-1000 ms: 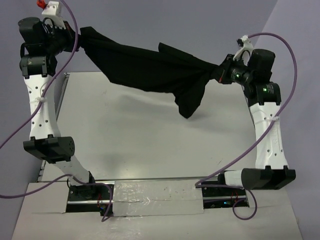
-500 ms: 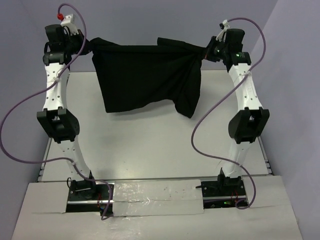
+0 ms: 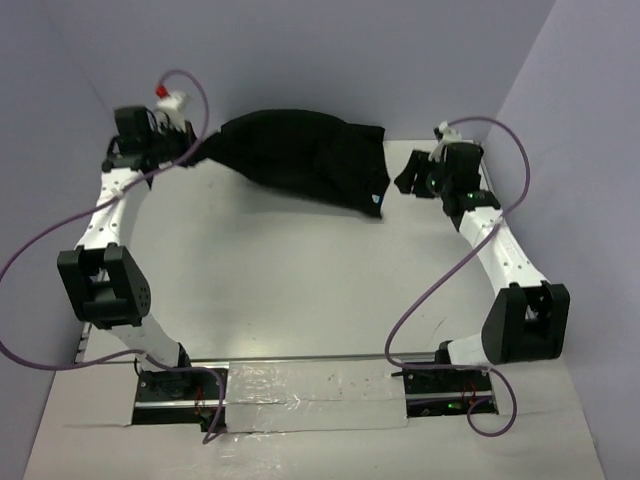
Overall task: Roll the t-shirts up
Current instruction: Flatten out the T-shirt at the center of the board.
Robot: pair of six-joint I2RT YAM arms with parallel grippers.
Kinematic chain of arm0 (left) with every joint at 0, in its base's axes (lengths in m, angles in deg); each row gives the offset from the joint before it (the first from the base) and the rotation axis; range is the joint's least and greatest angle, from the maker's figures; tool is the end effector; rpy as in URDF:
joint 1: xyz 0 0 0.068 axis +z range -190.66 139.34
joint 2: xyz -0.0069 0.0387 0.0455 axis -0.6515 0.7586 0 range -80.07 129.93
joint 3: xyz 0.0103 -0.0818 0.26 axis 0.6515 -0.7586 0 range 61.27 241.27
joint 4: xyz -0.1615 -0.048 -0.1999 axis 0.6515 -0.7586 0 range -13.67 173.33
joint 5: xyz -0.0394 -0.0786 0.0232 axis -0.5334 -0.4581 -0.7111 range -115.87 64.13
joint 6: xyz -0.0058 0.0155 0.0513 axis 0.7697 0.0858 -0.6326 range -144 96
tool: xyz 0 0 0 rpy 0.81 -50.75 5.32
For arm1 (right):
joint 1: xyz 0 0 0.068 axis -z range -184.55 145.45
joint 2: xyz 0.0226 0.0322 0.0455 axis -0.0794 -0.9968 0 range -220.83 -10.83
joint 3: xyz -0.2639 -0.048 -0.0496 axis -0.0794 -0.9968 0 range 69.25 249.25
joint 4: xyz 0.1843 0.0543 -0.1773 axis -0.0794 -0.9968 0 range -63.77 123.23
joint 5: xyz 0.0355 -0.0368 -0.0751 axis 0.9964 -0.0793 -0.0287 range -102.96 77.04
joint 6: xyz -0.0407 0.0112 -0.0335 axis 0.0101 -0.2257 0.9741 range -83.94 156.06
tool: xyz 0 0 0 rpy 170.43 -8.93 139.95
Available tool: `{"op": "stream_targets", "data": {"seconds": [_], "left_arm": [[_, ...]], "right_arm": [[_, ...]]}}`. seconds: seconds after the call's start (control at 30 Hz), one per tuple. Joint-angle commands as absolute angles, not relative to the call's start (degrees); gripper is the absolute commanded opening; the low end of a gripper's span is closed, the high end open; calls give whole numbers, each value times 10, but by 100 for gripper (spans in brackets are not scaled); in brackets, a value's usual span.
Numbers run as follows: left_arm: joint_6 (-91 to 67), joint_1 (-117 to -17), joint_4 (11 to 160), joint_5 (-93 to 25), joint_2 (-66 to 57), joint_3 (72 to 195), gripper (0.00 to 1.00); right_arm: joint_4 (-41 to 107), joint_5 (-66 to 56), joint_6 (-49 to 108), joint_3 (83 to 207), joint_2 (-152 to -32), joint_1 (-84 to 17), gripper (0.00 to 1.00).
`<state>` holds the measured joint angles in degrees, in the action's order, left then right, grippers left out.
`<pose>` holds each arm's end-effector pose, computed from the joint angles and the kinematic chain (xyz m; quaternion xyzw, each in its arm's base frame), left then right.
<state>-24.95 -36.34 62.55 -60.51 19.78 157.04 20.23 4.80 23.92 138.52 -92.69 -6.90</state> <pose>0.4079 0.0104 0.3726 0.1366 0.8089 -0.2270 0.5249 0.3313 0.0244 0.3333 -0.0106 0.8400 0.1959 0.5059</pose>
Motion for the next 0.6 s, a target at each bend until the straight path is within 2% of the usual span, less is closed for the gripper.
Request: {"op": "stream_targets", "data": {"seconds": [0.0,0.07,0.17,0.23,0.3,0.43,0.57], "left_arm": [[-419,-417,574,-642,149,1403,0],[-487,-456,554,-613,137,1323,0],[-519,-465,535,-607,127,1270,0],[-531,-456,522,-587,114,1260,0],[-525,-443,513,-577,105,1253,0],[-498,-415,512,-552,83,1249,0],[-478,-414,519,-536,68,1226,0]], "right_arm": [[245,-13,227,1278,-882,-69,63],[234,-41,203,1231,-854,-69,64],[229,-83,166,1214,-829,-88,61],[197,-122,181,1236,-835,-153,61],[174,-152,182,1289,-875,-192,61],[141,-133,120,1383,-981,-233,60],[92,-151,115,1539,-1109,-284,61]]}}
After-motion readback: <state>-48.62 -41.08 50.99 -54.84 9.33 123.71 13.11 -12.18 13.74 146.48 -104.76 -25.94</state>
